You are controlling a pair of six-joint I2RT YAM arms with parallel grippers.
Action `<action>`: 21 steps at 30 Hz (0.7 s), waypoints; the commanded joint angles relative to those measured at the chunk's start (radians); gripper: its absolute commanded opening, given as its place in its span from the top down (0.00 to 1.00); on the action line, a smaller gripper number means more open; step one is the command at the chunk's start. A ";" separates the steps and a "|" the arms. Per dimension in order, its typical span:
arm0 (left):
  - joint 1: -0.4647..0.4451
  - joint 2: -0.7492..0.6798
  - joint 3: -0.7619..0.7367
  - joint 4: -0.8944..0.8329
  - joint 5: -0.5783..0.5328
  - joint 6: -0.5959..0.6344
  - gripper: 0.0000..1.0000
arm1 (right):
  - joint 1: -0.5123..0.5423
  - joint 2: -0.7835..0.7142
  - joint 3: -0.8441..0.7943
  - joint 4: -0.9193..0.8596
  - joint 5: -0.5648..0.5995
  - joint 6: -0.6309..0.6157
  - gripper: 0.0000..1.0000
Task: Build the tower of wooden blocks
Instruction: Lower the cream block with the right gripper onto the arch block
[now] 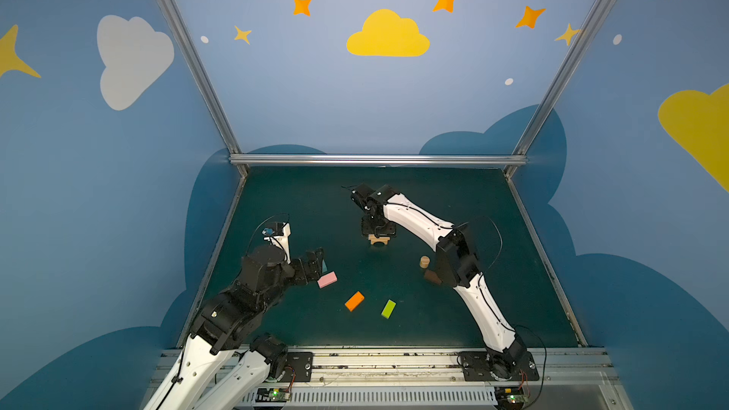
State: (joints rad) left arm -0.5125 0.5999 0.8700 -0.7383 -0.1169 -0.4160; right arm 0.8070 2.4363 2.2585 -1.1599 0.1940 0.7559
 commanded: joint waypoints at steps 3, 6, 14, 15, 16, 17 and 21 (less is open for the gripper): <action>0.003 -0.009 -0.006 -0.006 0.000 0.009 0.00 | 0.003 0.023 0.021 -0.032 0.009 0.010 0.28; 0.003 -0.009 -0.006 -0.006 0.000 0.008 0.00 | 0.003 0.023 0.021 -0.026 0.008 0.007 0.25; 0.003 -0.013 -0.007 -0.007 0.000 0.009 0.00 | 0.006 0.021 0.021 -0.021 0.013 0.006 0.19; 0.004 -0.012 -0.007 -0.007 0.000 0.009 0.00 | 0.006 0.021 0.021 -0.021 0.012 0.006 0.18; 0.003 -0.012 -0.008 -0.008 0.000 0.008 0.00 | 0.006 0.021 0.021 -0.021 0.014 0.007 0.18; 0.003 -0.012 -0.007 -0.009 0.000 0.009 0.00 | 0.005 0.021 0.021 -0.021 0.013 0.007 0.17; 0.003 -0.013 -0.008 -0.009 -0.003 0.009 0.00 | 0.005 0.021 0.021 -0.020 0.014 0.006 0.15</action>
State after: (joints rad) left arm -0.5125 0.5938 0.8700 -0.7391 -0.1173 -0.4160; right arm 0.8070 2.4409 2.2585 -1.1599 0.1947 0.7559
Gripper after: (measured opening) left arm 0.998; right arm 0.847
